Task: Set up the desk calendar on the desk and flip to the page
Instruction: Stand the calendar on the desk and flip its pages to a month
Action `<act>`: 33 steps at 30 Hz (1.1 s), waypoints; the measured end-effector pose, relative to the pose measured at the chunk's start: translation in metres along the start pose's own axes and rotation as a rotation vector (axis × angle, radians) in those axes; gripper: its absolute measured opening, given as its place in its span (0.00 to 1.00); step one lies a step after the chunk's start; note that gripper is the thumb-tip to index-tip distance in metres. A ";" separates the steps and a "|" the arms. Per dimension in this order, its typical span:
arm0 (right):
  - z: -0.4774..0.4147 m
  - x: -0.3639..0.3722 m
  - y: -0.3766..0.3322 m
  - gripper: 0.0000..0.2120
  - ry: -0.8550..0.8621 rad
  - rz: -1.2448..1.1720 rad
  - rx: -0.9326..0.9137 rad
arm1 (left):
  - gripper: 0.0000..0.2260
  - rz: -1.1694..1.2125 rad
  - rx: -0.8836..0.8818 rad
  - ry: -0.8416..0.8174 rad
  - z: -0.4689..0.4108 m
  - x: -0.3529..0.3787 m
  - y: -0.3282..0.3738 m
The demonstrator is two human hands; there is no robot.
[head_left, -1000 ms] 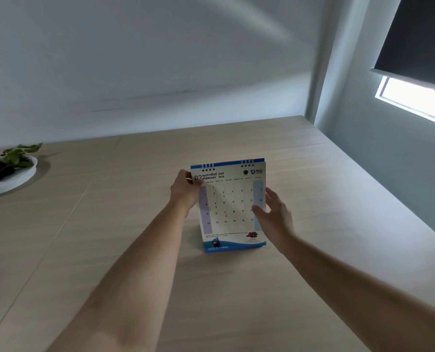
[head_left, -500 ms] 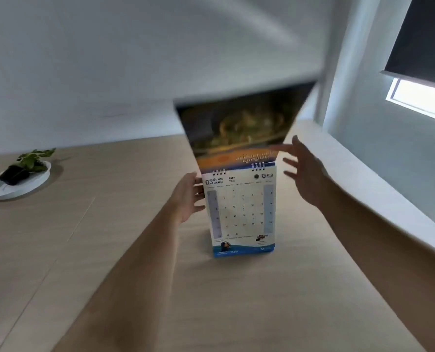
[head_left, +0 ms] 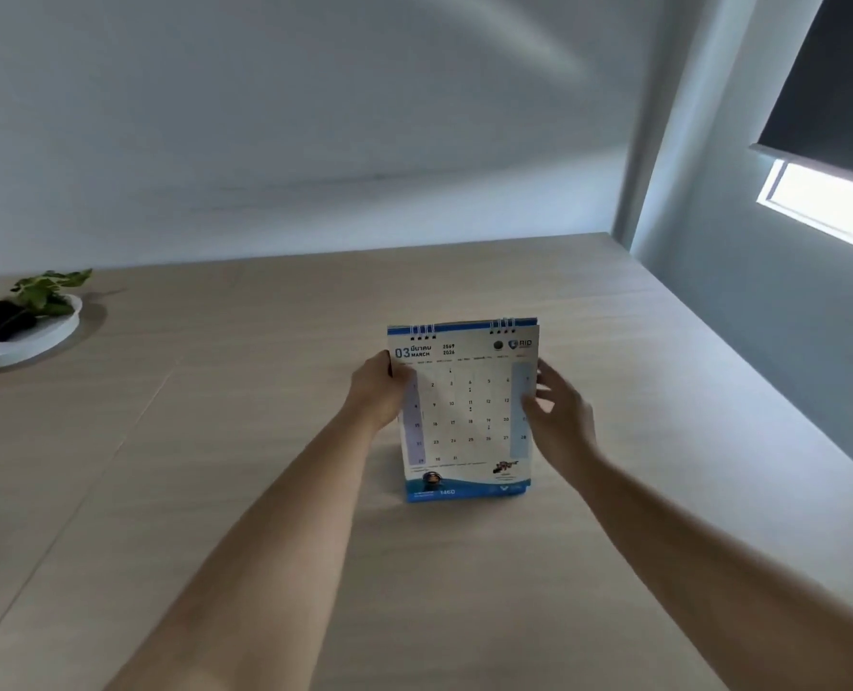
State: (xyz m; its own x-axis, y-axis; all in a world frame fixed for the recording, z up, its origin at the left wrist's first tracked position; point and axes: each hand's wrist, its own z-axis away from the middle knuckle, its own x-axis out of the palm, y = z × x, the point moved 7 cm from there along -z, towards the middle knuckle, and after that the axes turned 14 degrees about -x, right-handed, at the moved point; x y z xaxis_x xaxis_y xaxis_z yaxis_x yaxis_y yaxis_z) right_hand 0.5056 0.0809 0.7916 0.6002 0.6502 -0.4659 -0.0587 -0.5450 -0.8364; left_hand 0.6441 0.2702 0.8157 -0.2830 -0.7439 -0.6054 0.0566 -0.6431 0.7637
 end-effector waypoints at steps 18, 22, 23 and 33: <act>0.033 0.010 0.023 0.15 -0.055 -0.002 0.199 | 0.14 -0.032 0.003 0.092 0.000 -0.002 -0.004; 0.023 0.010 0.011 0.04 -0.224 -0.139 0.196 | 0.14 -0.007 -0.071 -0.002 -0.003 -0.003 -0.009; 0.019 0.004 0.008 0.05 -0.238 -0.167 0.183 | 0.14 0.062 -0.113 -0.088 -0.004 -0.002 -0.012; -0.031 -0.056 -0.091 0.09 -0.201 -1.063 0.290 | 0.30 0.649 -0.254 -0.495 0.010 0.000 0.002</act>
State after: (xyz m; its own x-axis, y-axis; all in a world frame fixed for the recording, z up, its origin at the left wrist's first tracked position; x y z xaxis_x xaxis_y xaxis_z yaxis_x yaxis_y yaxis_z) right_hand 0.5022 0.0777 0.9023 0.3176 0.7998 0.5094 0.2082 0.4653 -0.8603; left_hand 0.6348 0.2707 0.8193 -0.5027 -0.8518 0.1476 0.5483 -0.1822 0.8162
